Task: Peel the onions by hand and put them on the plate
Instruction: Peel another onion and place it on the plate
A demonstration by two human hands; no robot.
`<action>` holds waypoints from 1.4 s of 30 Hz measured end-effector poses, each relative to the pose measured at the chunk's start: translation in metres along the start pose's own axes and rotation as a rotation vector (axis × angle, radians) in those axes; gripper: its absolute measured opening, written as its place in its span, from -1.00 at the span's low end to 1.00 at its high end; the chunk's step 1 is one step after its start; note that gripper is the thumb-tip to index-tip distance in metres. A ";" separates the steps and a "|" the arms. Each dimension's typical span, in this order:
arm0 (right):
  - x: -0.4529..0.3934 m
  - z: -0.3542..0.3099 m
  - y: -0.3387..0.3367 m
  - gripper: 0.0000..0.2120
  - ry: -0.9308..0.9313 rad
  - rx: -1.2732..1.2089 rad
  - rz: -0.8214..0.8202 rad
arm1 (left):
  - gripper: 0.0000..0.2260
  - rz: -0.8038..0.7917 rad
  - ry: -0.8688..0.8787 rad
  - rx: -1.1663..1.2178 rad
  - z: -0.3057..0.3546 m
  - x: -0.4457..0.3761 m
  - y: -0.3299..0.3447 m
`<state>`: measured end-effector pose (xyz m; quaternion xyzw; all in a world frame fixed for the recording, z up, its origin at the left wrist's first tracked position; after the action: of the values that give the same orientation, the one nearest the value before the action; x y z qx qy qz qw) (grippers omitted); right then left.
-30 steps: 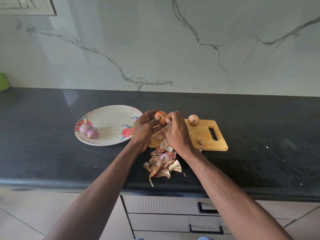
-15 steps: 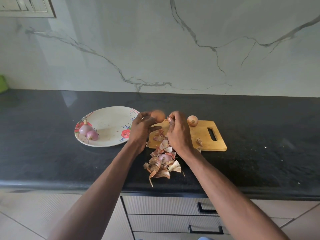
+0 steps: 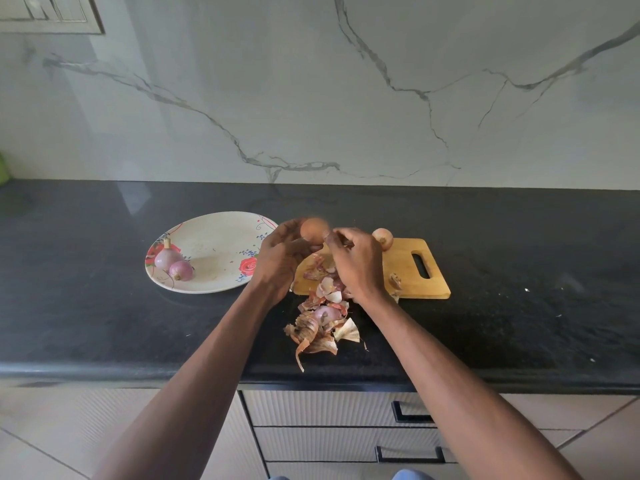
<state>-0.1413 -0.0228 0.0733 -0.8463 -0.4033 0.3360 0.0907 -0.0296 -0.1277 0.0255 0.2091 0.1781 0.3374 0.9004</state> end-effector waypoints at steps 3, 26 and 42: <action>-0.002 0.013 -0.001 -0.84 0.122 -0.130 -0.017 | -0.75 -0.015 0.006 0.027 0.001 0.002 0.005; -0.001 0.012 0.006 -0.92 0.095 0.006 0.009 | -0.64 -0.034 -0.003 -0.003 -0.003 0.002 0.008; -0.002 0.018 0.005 -0.97 0.138 0.036 0.010 | -0.79 -0.025 -0.021 -0.019 -0.002 0.000 0.001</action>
<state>-0.1511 -0.0297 0.0588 -0.8676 -0.3857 0.2846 0.1320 -0.0310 -0.1268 0.0241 0.2020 0.1679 0.3253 0.9084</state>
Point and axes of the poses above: each hand's wrist, its own x-axis away from the middle knuckle, its own y-axis out of the palm, z = x × y, the point moved 10 cm from there along -x, towards the middle knuckle, and after that the axes turned 11 degrees about -z, right-handed, at the moved point
